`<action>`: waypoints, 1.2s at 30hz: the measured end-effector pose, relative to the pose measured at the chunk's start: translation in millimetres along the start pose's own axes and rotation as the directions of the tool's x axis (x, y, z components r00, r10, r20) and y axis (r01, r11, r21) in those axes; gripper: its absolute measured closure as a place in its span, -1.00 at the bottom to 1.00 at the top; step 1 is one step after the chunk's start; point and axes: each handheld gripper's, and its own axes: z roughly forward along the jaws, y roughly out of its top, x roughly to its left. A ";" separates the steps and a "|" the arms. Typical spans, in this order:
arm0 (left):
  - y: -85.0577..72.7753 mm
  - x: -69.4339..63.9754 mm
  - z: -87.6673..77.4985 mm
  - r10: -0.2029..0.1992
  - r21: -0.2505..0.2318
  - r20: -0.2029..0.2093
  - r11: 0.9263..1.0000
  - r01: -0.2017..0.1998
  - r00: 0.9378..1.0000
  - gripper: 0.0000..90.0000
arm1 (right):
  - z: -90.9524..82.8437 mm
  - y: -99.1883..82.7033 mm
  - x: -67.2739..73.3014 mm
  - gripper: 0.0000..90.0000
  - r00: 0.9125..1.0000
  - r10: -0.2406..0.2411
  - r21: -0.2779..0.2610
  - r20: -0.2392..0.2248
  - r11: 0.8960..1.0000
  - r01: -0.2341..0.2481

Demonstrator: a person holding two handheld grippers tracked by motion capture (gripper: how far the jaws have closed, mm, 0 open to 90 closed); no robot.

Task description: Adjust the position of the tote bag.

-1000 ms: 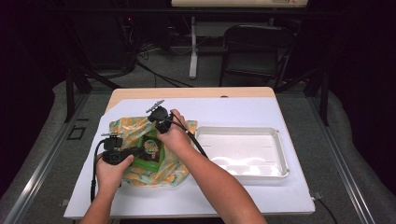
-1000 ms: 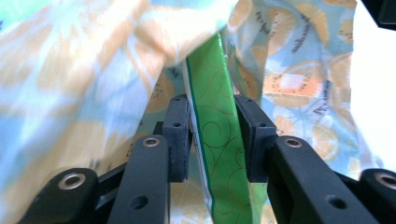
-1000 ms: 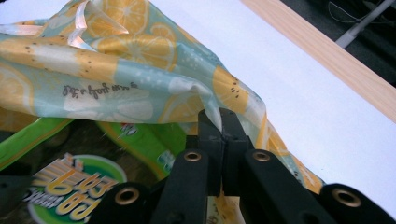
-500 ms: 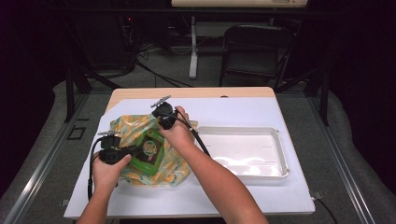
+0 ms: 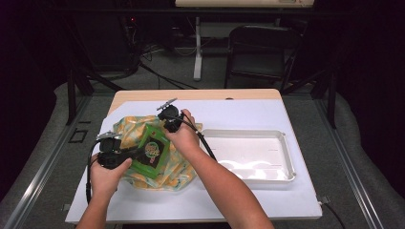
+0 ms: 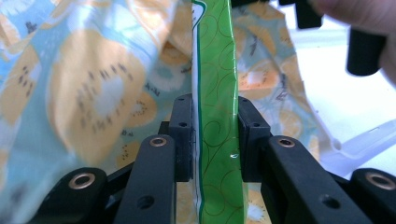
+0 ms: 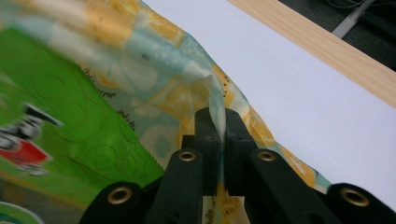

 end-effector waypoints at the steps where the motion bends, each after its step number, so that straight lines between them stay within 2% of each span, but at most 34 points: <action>1: 0.6 -0.1 -1.9 0.003 -0.006 -0.001 1.000 -0.003 1.000 0.62 | 1.0 -0.6 0.3 0.91 1.000 0.001 -0.002 -0.004 1.000 -0.001; 7: 2.7 3.0 -11.1 -0.007 -0.043 -0.011 0.999 0.006 1.000 0.61 | 4.2 -3.9 0.6 0.86 1.000 0.008 0.012 -0.016 1.000 -0.008; 14: 3.4 8.4 -15.8 -0.021 -0.047 -0.013 0.999 0.021 1.000 0.61 | 4.8 -5.3 1.8 0.76 1.000 0.004 0.022 -0.028 1.000 -0.004; 16: 3.7 9.4 -17.5 -0.023 -0.050 -0.012 0.998 0.022 1.000 0.61 | 5.3 -5.9 2.9 0.71 1.000 0.010 0.006 -0.030 1.000 -0.010; 20: 4.1 11.2 -20.4 -0.028 -0.058 -0.018 0.998 0.027 0.999 0.61 | 3.5 -6.1 3.1 0.54 1.000 0.007 0.013 -0.020 1.000 -0.007; 22: 4.3 12.3 -22.0 -0.029 -0.062 -0.015 0.998 0.028 0.999 0.61 | 0.8 -5.8 1.9 0.47 1.000 -0.007 0.034 -0.020 0.999 0.007; 24: 4.6 12.9 -23.7 -0.033 -0.066 -0.016 0.997 0.032 0.999 0.61 | -0.3 -7.4 3.0 0.42 1.000 0.011 0.008 -0.028 1.000 -0.010; 25: 4.8 13.1 -24.5 -0.031 -0.067 -0.017 0.997 0.030 0.999 0.61 | -3.2 -7.3 2.1 0.41 1.000 -0.005 0.019 -0.028 1.000 0.005; 28: 5.2 12.8 -26.0 -0.031 -0.074 -0.020 0.997 0.030 0.999 0.61 | -10.3 -9.1 2.9 0.36 0.999 0.003 -0.003 -0.043 1.000 -0.003; 29: 5.4 12.6 -26.5 -0.029 -0.076 -0.020 0.997 0.028 0.999 0.61 | -12.6 -10.1 3.0 0.35 0.999 -0.001 -0.022 -0.047 1.000 0.000; 36: 6.8 10.3 -30.5 -0.019 -0.082 -0.017 0.996 0.018 1.000 0.61 | -38.3 -15.2 1.2 0.26 0.997 -0.025 -0.070 -0.074 0.997 0.020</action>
